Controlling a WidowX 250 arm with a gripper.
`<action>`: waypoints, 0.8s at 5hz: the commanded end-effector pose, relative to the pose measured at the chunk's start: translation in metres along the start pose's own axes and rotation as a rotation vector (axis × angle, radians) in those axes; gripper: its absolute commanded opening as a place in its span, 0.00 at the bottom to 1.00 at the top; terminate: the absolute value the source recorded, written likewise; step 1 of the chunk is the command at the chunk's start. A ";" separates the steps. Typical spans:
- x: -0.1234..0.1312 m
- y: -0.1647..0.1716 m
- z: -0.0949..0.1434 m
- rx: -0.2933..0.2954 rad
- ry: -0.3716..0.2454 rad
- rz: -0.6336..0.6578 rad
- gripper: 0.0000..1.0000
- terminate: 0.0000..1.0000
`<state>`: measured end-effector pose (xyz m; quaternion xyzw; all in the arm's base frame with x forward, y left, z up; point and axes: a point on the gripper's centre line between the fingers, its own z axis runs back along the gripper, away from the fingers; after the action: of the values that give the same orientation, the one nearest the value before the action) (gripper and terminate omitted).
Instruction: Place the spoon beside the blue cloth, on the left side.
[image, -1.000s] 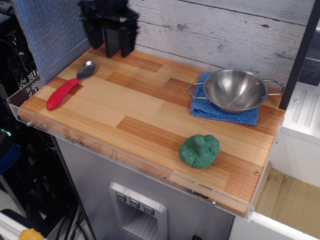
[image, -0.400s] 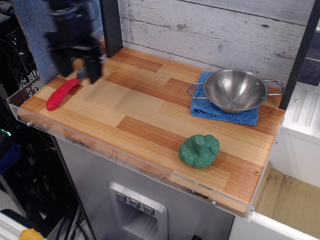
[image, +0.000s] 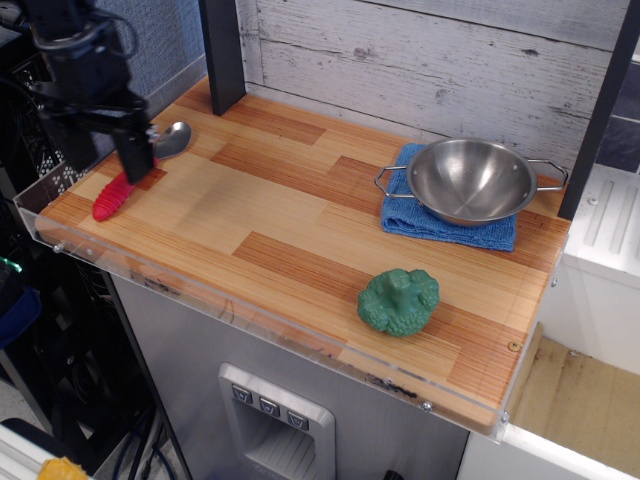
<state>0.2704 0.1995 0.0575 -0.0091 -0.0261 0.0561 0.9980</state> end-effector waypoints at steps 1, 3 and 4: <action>0.006 0.020 -0.002 0.031 -0.008 0.021 1.00 0.00; 0.018 0.011 -0.020 0.040 0.024 0.004 1.00 0.00; 0.023 0.011 -0.025 0.056 0.039 -0.001 1.00 0.00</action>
<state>0.2860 0.2092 0.0174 0.0038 0.0158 0.0606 0.9980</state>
